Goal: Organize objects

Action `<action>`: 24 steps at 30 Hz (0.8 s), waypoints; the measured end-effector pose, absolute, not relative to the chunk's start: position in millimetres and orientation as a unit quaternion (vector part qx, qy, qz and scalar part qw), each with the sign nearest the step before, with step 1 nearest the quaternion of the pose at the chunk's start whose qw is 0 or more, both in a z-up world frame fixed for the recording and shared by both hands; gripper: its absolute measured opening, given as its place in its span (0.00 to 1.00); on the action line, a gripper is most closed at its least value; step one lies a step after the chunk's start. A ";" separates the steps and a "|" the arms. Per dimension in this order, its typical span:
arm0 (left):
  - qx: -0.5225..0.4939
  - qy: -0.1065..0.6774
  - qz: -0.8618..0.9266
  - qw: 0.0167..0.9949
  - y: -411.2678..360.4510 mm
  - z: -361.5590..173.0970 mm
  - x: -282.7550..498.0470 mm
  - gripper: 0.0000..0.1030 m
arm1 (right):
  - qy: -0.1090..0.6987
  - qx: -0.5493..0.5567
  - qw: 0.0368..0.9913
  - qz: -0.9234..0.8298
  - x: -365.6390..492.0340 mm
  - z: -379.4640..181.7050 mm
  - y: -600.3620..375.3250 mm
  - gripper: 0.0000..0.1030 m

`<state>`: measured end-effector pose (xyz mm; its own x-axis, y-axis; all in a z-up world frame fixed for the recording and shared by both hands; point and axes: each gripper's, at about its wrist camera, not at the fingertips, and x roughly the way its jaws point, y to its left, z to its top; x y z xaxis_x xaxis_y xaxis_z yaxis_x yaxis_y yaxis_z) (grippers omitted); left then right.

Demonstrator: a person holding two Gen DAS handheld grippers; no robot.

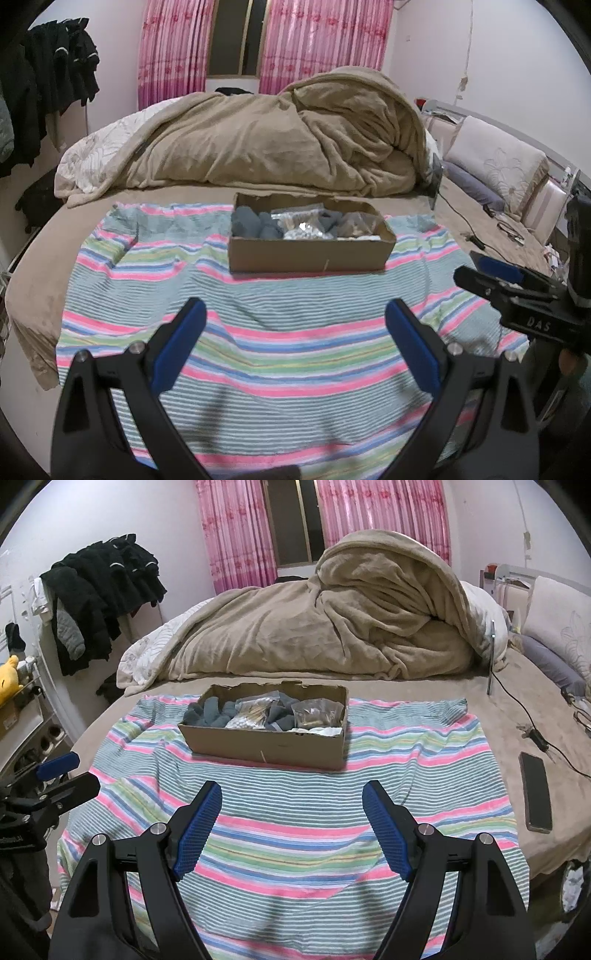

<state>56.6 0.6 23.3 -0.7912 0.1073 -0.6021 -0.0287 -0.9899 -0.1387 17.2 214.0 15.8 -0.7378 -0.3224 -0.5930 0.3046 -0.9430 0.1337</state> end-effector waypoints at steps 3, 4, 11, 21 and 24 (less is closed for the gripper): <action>-0.325 -0.066 0.942 0.042 0.5 22.1 52.8 0.96 | -0.013 0.323 0.169 -0.931 13.6 13.7 213.2 0.79; -0.325 -0.067 0.942 0.043 0.6 22.3 52.6 0.96 | -0.012 0.324 0.169 -0.931 13.0 13.1 212.7 0.79; -0.319 -0.070 0.944 0.039 -3.3 26.1 55.4 0.96 | -0.005 0.326 0.168 -0.930 10.9 12.9 208.7 0.79; -0.318 -0.072 0.945 0.037 -5.3 25.1 55.3 0.96 | 0.003 0.328 0.172 -0.929 8.7 13.2 203.6 0.79; -0.320 -0.072 0.944 0.039 -5.3 24.5 54.6 0.96 | 0.005 0.330 0.171 -0.928 7.4 13.7 204.2 0.79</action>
